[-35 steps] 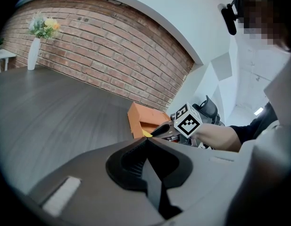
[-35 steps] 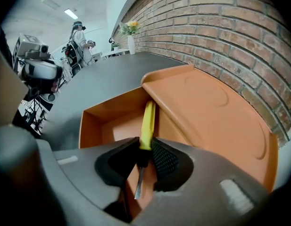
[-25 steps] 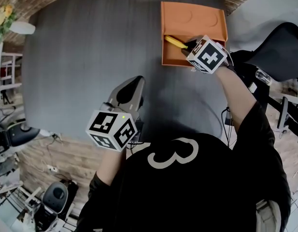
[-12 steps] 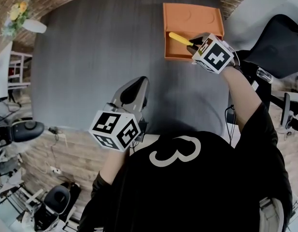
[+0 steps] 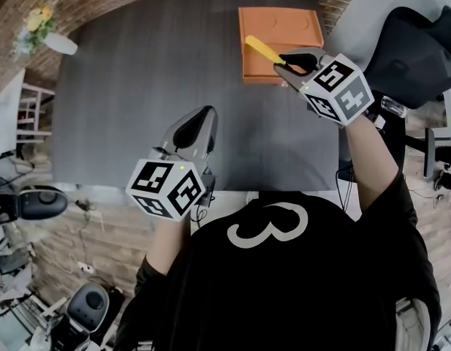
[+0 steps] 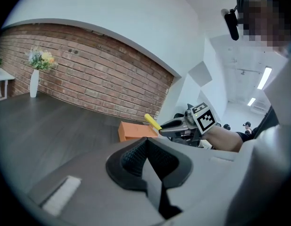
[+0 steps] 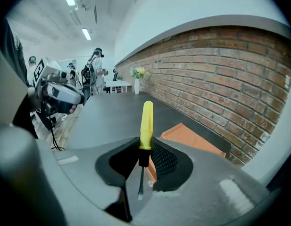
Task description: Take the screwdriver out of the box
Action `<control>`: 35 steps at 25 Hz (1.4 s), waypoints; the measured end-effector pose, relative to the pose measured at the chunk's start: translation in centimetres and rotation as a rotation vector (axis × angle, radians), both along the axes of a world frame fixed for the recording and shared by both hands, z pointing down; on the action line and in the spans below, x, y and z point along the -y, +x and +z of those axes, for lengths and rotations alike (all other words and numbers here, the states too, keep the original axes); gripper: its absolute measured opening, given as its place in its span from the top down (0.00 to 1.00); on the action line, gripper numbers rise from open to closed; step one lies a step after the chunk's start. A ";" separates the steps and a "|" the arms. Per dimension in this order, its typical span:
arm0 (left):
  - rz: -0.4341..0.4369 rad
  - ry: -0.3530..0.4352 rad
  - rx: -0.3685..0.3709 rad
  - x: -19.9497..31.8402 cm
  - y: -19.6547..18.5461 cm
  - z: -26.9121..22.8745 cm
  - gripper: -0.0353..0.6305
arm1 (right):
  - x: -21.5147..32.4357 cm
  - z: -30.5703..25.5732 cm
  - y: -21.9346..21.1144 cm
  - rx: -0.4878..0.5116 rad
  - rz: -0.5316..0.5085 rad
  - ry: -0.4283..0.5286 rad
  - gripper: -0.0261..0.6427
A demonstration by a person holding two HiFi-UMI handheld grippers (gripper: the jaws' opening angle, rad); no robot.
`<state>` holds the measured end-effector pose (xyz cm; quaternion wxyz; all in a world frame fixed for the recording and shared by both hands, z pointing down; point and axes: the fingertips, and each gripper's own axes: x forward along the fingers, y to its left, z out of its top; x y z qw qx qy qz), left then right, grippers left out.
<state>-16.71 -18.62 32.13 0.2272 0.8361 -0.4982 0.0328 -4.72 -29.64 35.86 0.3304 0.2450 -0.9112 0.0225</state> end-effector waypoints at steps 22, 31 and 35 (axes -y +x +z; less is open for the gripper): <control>0.126 0.125 -0.024 -6.8 3.7 -4.4 0.92 | -15.4 -7.8 2.7 0.591 0.136 0.016 0.85; 0.115 0.117 -0.026 -7.4 3.7 -3.9 0.92 | -16.5 -6.0 2.7 0.581 0.155 0.003 0.85; 0.120 0.110 -0.027 -7.3 4.1 -3.7 0.92 | -16.4 -5.8 2.8 0.585 0.154 -0.007 0.85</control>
